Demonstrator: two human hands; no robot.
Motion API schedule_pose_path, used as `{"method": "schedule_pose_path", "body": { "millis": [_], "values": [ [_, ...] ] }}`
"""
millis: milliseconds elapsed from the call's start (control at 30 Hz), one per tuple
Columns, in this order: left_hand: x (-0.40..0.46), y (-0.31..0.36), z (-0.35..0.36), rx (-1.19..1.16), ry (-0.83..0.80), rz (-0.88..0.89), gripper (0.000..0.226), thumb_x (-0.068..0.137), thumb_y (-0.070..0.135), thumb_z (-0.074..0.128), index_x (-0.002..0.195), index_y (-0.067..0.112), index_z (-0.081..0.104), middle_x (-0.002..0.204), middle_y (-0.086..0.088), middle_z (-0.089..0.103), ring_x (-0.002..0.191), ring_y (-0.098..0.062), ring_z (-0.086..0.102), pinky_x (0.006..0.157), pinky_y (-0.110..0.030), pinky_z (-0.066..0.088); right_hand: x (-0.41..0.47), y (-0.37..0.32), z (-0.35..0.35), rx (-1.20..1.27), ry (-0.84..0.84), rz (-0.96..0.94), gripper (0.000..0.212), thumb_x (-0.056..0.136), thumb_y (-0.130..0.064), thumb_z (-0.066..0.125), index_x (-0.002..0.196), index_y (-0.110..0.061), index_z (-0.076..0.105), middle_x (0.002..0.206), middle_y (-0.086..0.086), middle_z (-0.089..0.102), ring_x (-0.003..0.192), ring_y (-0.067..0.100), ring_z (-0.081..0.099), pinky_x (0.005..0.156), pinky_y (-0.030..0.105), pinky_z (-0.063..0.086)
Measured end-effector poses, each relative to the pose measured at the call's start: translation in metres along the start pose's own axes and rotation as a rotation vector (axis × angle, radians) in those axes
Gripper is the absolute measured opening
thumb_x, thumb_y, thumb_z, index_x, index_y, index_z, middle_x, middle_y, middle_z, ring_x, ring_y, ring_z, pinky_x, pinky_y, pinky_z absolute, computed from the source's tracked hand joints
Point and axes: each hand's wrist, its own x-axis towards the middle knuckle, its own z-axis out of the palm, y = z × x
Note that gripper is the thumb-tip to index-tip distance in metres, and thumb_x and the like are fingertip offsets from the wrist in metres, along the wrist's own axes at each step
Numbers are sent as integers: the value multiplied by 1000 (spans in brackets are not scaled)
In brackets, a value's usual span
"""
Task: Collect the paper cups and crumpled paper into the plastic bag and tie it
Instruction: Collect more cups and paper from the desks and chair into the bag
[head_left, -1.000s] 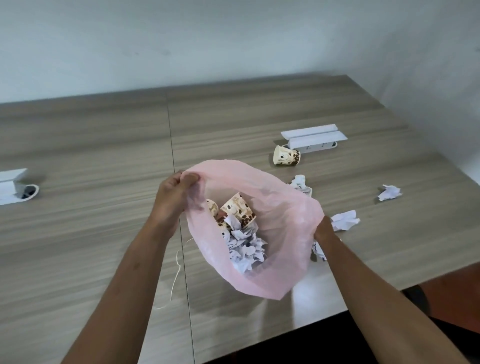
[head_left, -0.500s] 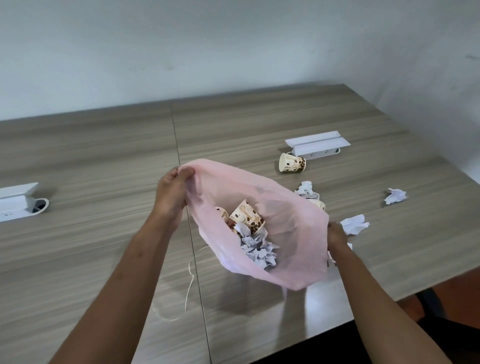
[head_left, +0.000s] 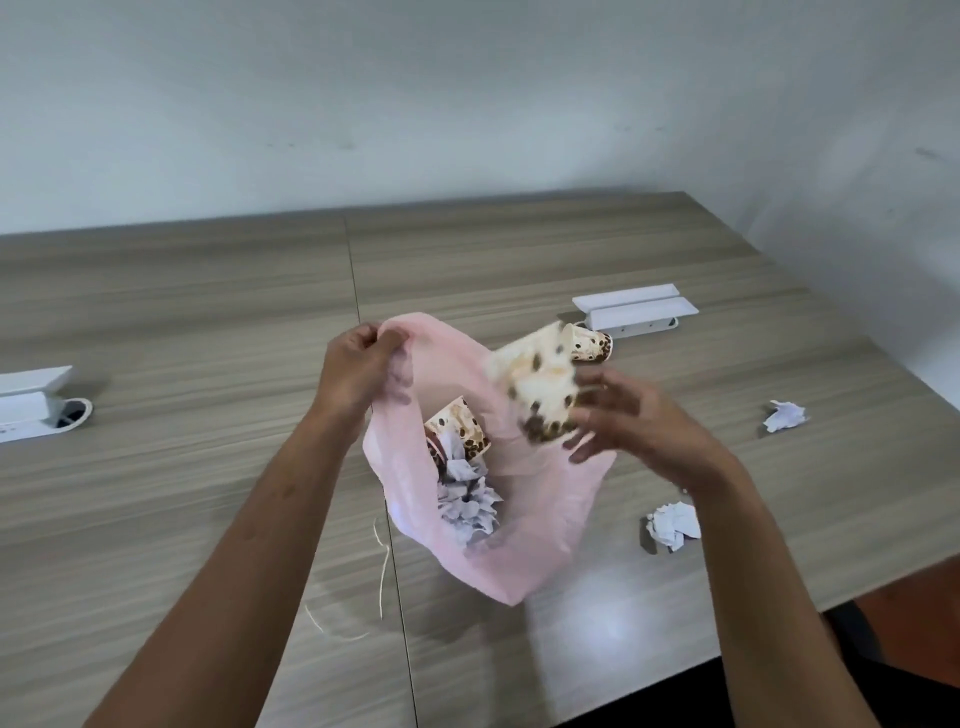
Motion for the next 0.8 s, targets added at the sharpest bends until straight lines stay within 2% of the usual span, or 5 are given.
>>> {"method": "schedule_pose_path", "body": {
  "millis": [200,333,467,600,800],
  "values": [
    [1,-16,-5,167,-39,58,17,89,19,66,84,3,71,75,-9,66,67,-18,57,66,-31,43,32,55,49,-557,187,201,32,80,-34,78,105,-19,66,98,-3,74,83,16,71,81,36,60],
    [-2,-20,-1,89,-38,12,11,91,15,64,87,11,73,83,-8,70,74,-18,61,71,-29,47,41,71,69,-485,106,139,36,88,-34,69,121,-20,66,123,-15,63,114,8,62,100,31,49],
    [3,-26,5,17,6,-12,13,91,15,62,82,14,72,78,-5,66,70,-18,57,69,-31,46,40,60,51,-294,190,69,6,89,-26,69,91,-23,74,95,-3,75,80,17,72,67,35,58],
    [16,-29,19,-22,27,-21,14,92,15,59,84,13,70,79,-6,64,69,-17,56,67,-29,45,58,43,12,-112,574,-69,25,97,-20,57,77,-9,67,59,7,65,40,15,50,39,23,38],
    [43,-29,49,-75,12,-48,10,90,11,60,83,9,66,78,-11,55,67,-18,49,61,-27,41,160,72,-60,-424,810,209,22,80,-35,49,75,-20,64,78,2,71,82,32,68,78,47,57]
  ]
}}
